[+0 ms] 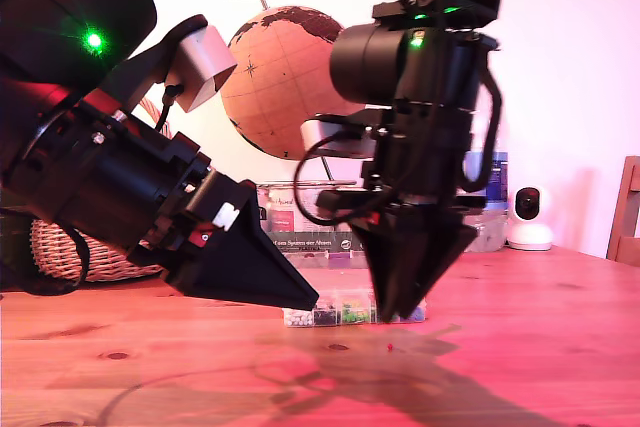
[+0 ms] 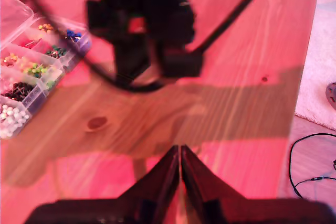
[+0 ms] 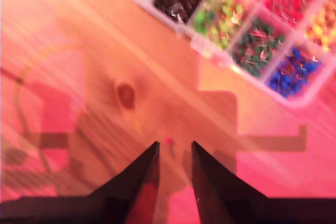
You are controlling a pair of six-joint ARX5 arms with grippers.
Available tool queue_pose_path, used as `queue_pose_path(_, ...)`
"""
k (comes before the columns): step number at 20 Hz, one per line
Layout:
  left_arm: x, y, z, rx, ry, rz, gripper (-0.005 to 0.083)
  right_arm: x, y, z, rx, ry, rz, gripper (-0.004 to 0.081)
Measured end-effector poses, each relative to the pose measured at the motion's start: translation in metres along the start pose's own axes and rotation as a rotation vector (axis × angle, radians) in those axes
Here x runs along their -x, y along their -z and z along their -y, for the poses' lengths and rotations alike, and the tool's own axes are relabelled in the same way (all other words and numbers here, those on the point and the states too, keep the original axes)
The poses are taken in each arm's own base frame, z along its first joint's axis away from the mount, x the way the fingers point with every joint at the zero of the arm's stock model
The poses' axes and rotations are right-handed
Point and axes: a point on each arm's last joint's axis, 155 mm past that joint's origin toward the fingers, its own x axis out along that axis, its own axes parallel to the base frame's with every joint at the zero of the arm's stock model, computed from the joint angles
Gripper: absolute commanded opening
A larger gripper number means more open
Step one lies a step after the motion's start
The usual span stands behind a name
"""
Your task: Sort the loose pins on the table into their correct compartments
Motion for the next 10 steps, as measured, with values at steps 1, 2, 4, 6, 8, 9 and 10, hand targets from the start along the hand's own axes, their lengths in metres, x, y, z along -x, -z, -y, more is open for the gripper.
queue_pose_path(1,0.0,-0.0001,0.0,0.0,0.0,0.0,-0.0023,-0.0045,0.0006,-0.0005,0.0,-0.003,-0.01,0.016)
queue_pose_path(2,0.0,0.0,0.0,0.0,0.0,0.0,-0.0023,-0.0076,0.0038,-0.0011,0.0,-0.005,-0.025,0.016)
queue_pose_path(4,0.0,0.0,0.0,0.0,0.0,0.0,-0.0023,-0.0087,0.0097,-0.0029,0.007,-0.007,-0.051,0.016)
queue_pose_path(6,0.0,0.0,0.0,0.0,0.0,0.0,-0.0023,-0.0079,0.0102,-0.0035,0.027,-0.007,-0.055,0.016)
queue_pose_path(8,0.0,0.0,-0.0001,0.0,0.0,0.0,-0.0023,-0.0079,0.01,-0.0035,0.027,-0.007,-0.054,0.016)
queue_pose_path(9,0.0,-0.0001,0.0,0.0,0.0,0.0,-0.0023,-0.0079,0.0096,-0.0034,0.027,-0.007,-0.053,0.016)
queue_pose_path(10,0.0,-0.0001,0.0,0.0,0.0,0.0,-0.0023,-0.0079,0.0089,-0.0033,0.028,-0.007,-0.05,0.0159)
